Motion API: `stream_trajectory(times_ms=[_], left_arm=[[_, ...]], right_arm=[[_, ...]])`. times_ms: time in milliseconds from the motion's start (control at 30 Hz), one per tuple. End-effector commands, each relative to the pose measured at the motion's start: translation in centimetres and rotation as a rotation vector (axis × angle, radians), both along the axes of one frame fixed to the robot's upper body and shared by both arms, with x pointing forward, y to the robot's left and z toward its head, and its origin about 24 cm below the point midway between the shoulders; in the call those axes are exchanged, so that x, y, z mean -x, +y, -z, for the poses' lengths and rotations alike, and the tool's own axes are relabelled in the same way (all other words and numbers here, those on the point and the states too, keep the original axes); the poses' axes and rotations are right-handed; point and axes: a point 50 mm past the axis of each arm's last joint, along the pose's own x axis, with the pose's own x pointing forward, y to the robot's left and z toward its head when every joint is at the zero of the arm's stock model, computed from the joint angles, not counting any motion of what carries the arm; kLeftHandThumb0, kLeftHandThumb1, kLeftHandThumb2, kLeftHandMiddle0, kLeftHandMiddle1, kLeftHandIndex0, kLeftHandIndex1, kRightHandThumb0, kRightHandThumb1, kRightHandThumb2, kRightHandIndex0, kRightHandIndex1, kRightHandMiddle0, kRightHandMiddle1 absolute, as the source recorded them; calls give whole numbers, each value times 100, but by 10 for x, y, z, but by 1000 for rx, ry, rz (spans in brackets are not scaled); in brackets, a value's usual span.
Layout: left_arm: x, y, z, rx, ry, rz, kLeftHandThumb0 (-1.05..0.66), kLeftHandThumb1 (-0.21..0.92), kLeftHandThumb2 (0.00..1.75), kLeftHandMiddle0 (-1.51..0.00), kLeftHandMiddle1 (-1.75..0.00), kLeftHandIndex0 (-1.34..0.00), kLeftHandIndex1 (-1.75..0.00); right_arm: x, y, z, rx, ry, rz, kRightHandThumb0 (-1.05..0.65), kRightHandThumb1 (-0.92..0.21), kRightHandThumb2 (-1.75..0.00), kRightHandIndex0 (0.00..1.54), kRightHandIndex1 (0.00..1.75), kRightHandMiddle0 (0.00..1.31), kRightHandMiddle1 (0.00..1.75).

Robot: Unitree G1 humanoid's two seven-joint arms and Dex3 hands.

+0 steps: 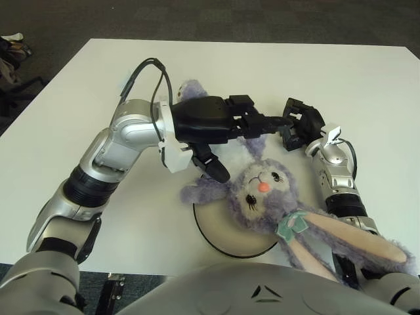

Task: Put the doll into the plate.

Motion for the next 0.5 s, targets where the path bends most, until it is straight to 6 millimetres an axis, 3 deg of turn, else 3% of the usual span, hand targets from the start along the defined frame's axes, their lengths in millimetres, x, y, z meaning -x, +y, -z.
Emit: stream_trajectory(times_ms=[0,133,200,467], left_arm=[[-5,10,-8,11,24,-119,-86,92,57,-10,-133,0,-6],[-6,10,-10,1,30,-197,-86,92,56,-12,-162,0,-15],[-7,11,-14,0,32,-228,-86,92,57,-16,-168,0,-18],[-10,7,-30,105,-83,-207,-84,92,60,-42,-174,0,-51]], right_arm=[[16,-4,36,-24,187,17,-1,7,-175,90,171,69,174],[14,-6,37,-10,217,32,-1,8,-175,92,169,69,175],[14,-7,36,-5,231,32,-1,8,-175,93,168,69,175],[15,-7,37,7,253,42,-1,8,-175,92,169,68,175]])
